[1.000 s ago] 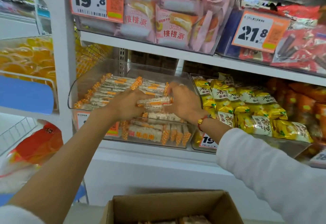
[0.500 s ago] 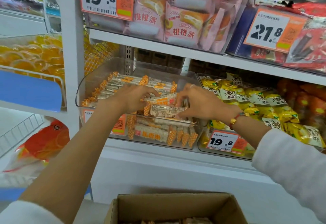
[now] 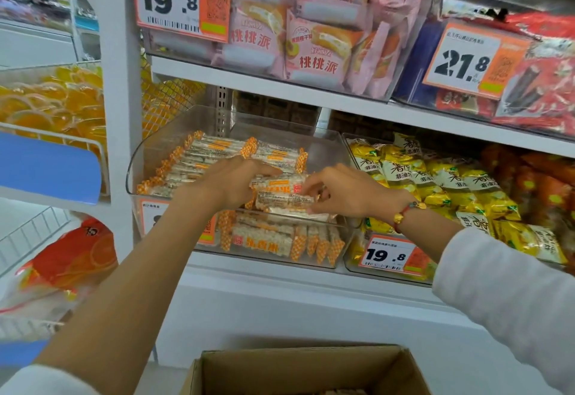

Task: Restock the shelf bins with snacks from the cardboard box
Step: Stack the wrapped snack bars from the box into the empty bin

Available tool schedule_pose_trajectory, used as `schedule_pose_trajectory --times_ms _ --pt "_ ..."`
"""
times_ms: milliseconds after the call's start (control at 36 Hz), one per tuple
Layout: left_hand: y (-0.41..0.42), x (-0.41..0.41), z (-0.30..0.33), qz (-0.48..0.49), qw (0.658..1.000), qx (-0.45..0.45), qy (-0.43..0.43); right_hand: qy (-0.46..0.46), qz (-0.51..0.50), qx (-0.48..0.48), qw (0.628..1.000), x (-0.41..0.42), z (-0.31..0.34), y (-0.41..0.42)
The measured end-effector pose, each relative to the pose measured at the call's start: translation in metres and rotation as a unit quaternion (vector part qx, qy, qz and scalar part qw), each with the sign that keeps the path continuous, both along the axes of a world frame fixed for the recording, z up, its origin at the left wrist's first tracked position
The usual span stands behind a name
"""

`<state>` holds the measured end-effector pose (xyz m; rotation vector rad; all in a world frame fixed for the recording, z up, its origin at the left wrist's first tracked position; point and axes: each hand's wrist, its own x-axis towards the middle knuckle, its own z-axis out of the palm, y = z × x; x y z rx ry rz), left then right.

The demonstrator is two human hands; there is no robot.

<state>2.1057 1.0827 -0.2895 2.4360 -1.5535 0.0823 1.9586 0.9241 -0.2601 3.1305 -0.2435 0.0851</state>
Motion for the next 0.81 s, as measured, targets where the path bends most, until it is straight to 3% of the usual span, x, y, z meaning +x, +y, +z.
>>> schedule_pose_trajectory --times_ms 111,306,472,611,806 --pt "0.001 -0.003 0.002 -0.008 0.999 0.028 0.035 0.01 0.008 -0.013 1.0 -0.001 0.0 0.002" --pt "-0.002 -0.006 0.003 0.023 0.993 0.082 0.087 0.115 -0.001 0.015 0.993 0.008 0.01 0.001" --pt "-0.003 -0.003 0.0 0.017 0.999 0.009 0.043 0.056 0.014 -0.022 0.998 0.013 0.01 -0.005" --pt "-0.005 0.003 -0.002 -0.011 0.993 -0.016 0.119 0.013 0.001 0.046 0.999 0.012 0.003 -0.014" --pt "-0.011 0.002 -0.004 -0.035 0.985 0.002 0.167 0.133 0.005 0.016 0.991 0.009 0.002 -0.006"
